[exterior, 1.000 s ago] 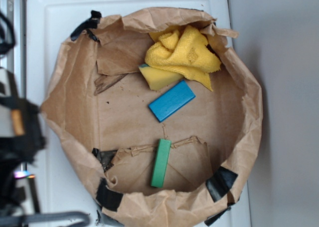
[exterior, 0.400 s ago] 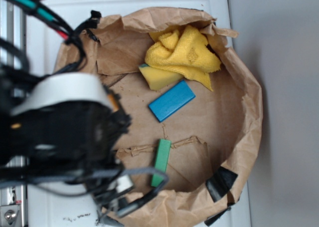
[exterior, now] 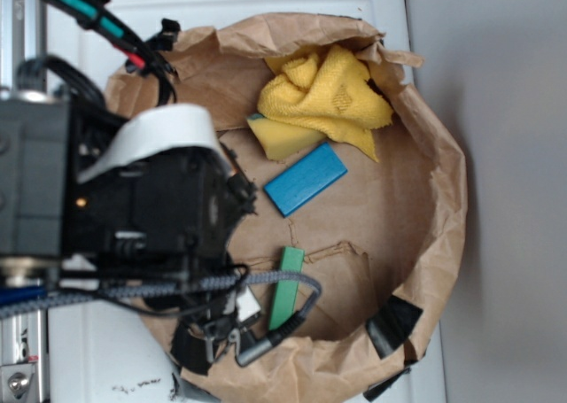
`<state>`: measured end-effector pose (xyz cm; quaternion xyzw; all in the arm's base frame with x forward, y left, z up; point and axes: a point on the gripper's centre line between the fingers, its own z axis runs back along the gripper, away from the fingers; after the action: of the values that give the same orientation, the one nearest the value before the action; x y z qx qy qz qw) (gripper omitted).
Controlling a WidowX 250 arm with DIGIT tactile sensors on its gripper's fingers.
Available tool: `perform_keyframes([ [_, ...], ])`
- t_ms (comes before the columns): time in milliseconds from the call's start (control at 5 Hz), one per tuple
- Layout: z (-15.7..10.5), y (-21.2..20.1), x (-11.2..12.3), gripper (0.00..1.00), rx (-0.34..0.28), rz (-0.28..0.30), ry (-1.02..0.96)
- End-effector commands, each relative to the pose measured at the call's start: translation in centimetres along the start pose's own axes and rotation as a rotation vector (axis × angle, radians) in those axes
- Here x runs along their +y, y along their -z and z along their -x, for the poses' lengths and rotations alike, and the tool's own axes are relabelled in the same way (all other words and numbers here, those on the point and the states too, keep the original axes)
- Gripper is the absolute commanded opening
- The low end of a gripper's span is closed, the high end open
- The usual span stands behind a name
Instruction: Grab the green block.
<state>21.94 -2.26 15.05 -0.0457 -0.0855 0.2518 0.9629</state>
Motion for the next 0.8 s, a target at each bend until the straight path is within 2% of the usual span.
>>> perform_keyframes([
  [0,-2.0,2.6,-1.0,1.0,-0.059,-0.017,-0.182],
  [400,-3.3,6.9,-3.2,1.0,-0.059,-0.022,-0.276],
  [600,-4.3,7.5,-4.6,1.0,-0.038,0.022,-0.3],
])
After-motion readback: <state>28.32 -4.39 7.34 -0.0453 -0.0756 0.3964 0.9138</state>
